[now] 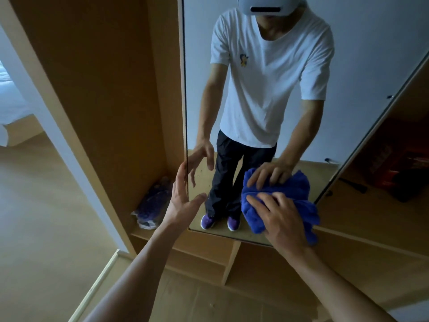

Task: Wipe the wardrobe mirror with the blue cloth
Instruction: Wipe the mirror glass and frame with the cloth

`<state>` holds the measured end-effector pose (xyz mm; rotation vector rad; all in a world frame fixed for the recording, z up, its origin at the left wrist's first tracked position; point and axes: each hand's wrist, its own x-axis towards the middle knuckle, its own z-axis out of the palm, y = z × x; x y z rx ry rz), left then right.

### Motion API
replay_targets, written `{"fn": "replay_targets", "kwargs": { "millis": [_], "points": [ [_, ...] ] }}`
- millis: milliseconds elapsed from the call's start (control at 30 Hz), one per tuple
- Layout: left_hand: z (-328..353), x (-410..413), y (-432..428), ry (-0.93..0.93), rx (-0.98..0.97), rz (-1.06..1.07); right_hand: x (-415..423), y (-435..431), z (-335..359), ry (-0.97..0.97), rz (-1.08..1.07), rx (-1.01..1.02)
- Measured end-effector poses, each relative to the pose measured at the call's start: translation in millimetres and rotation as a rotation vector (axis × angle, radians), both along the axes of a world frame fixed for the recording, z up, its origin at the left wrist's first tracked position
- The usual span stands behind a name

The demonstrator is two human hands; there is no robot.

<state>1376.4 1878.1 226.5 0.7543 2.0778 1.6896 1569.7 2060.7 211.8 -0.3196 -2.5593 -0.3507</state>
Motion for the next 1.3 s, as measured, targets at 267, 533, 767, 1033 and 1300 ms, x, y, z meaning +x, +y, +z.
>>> {"fn": "replay_targets", "kwargs": {
  "millis": [267,533,767,1033,1300],
  "points": [
    [-5,0,-3,0.011,0.023,0.001,-49,-11,70,0.269,0.066,-0.030],
    [-1,-6,-9,-0.008,0.015,-0.071,-48,-35,21,-0.018,0.052,-0.008],
    [-9,-10,-15,0.009,0.031,-0.100,-89,-49,81,0.233,0.113,-0.027],
    [-7,-16,-20,-0.037,0.071,-0.133,-81,-68,6,-0.086,0.078,0.028],
    [-11,-21,-21,-0.192,0.158,-0.099,-114,-78,55,0.208,0.113,-0.026]
  ]
}}
